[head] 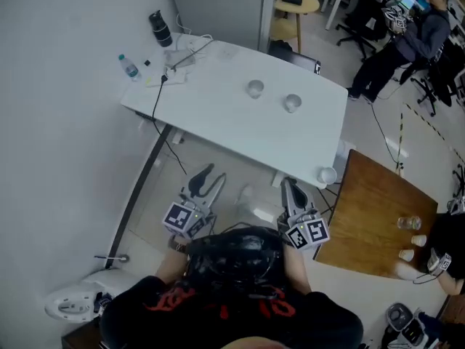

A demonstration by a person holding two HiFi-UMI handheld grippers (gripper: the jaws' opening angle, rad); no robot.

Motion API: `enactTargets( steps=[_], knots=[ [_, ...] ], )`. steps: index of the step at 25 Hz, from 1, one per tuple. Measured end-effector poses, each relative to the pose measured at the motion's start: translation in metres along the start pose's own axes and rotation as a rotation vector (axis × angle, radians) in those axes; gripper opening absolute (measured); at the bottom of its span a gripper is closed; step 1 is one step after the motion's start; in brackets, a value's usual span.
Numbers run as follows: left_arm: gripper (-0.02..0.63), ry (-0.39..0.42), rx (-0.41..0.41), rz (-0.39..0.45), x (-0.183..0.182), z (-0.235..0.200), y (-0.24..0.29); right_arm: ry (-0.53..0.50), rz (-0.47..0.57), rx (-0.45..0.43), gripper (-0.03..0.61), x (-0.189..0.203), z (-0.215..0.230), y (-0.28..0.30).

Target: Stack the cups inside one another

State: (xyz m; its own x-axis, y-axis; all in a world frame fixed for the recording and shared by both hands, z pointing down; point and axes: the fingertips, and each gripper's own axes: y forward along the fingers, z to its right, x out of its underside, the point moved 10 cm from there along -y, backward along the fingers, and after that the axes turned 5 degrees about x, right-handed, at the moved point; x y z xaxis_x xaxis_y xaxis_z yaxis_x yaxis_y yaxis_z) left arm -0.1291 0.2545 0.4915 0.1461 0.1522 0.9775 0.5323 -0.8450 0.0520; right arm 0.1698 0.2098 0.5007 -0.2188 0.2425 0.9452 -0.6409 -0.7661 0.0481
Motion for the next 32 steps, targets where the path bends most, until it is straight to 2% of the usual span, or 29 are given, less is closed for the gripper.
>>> enactTargets(
  steps=[9,16,20,25,32],
  knots=[
    [0.167,0.041,0.011,0.007,-0.063,-0.114,0.109,-0.023,0.048,0.006,0.005,-0.05,0.034,0.151],
    [0.168,0.059,0.111,-0.042,-0.075,-0.169,0.154,-0.024,0.083,0.09,0.005,-0.069,0.044,0.212],
    [0.167,0.027,0.176,-0.038,-0.078,-0.194,0.18,-0.052,0.11,0.151,0.005,-0.077,0.044,0.225],
    [0.167,0.032,0.253,-0.018,-0.085,-0.198,0.22,-0.079,0.122,0.243,0.005,-0.087,0.06,0.216],
    [0.167,0.025,0.413,-0.065,-0.077,-0.182,0.27,-0.079,0.153,0.475,0.005,-0.084,0.082,0.17]
  ],
)
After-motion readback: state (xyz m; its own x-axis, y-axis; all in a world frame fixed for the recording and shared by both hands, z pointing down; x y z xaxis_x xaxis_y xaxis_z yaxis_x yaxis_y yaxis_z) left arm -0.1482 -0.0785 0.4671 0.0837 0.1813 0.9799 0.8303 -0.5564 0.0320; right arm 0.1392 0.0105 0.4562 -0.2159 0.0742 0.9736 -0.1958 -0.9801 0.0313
